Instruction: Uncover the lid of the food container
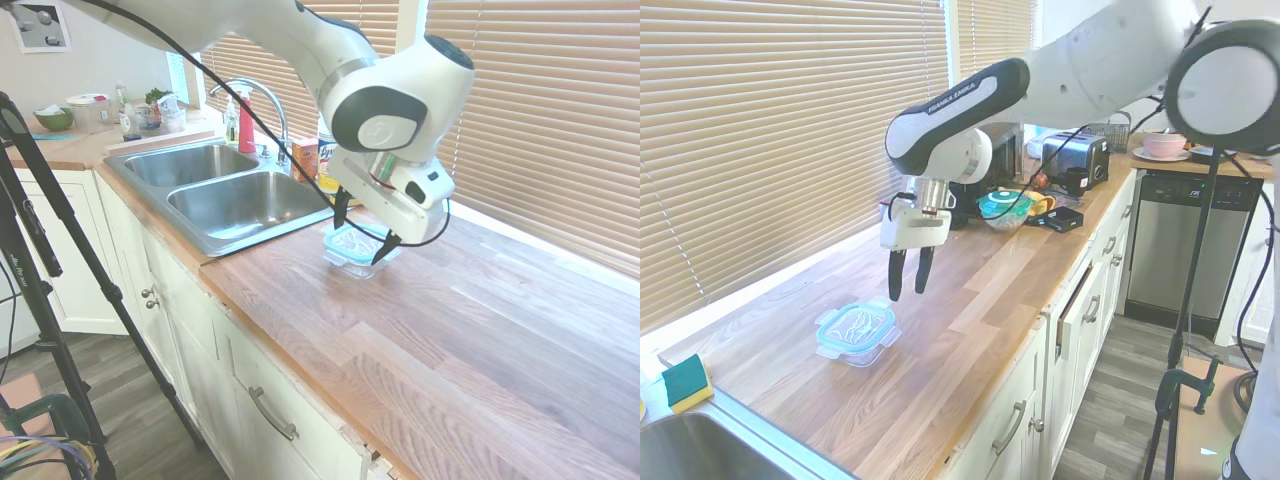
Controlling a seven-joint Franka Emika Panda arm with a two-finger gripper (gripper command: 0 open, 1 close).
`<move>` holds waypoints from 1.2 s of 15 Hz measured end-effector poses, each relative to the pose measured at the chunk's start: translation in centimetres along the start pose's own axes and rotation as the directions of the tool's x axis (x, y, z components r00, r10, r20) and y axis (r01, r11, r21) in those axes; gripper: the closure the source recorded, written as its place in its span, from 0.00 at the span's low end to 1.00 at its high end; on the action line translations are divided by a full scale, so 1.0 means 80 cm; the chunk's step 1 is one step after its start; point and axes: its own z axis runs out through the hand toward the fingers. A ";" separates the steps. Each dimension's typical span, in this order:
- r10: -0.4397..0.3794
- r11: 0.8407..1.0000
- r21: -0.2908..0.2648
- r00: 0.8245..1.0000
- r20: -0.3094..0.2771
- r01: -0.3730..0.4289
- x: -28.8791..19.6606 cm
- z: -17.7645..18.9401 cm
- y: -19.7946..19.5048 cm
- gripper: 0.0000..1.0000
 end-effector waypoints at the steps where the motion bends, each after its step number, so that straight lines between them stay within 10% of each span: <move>1: -0.022 1.000 0.007 1.000 0.016 0.022 0.014 0.002 -0.004 0.00; 18: -0.090 0.996 0.033 0.993 0.074 0.087 0.115 0.053 -0.044 0.00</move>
